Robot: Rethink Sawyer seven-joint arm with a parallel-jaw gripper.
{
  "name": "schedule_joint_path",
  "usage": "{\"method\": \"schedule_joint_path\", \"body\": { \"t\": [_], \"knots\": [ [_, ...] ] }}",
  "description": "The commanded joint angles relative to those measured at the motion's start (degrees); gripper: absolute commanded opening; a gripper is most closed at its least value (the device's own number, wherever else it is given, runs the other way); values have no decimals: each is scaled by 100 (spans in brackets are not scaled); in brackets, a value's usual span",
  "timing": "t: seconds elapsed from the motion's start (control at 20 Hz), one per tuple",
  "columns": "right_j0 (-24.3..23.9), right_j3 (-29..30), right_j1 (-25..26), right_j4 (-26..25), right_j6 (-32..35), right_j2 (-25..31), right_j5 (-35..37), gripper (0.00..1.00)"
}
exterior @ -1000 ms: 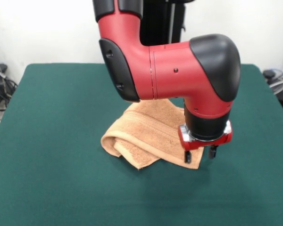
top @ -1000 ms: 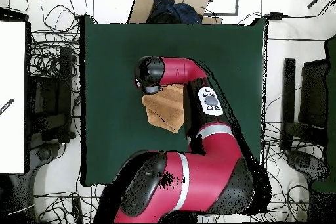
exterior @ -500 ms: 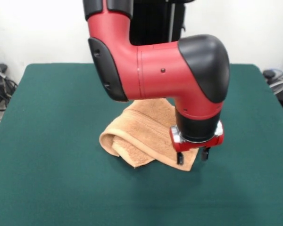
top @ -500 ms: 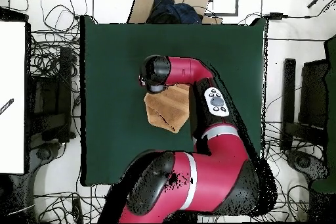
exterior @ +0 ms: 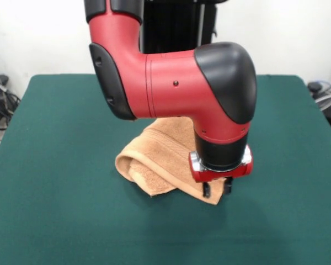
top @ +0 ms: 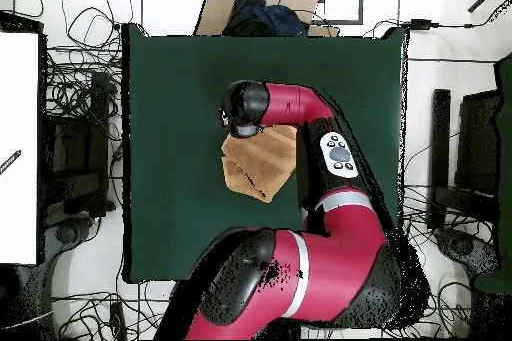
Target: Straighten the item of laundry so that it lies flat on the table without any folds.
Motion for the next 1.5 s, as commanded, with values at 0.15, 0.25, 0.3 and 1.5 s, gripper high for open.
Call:
{"method": "schedule_joint_path", "body": {
  "t": [0.15,0.25,0.3,1.5],
  "knots": [
    [-35,-96,165,-415,-717,171,229,0],
    [-2,-135,146,-441,-710,138,261,0],
    [12,-146,134,-450,-707,124,278,0],
    [-146,506,-39,-154,-402,312,2,100]
  ]
}}
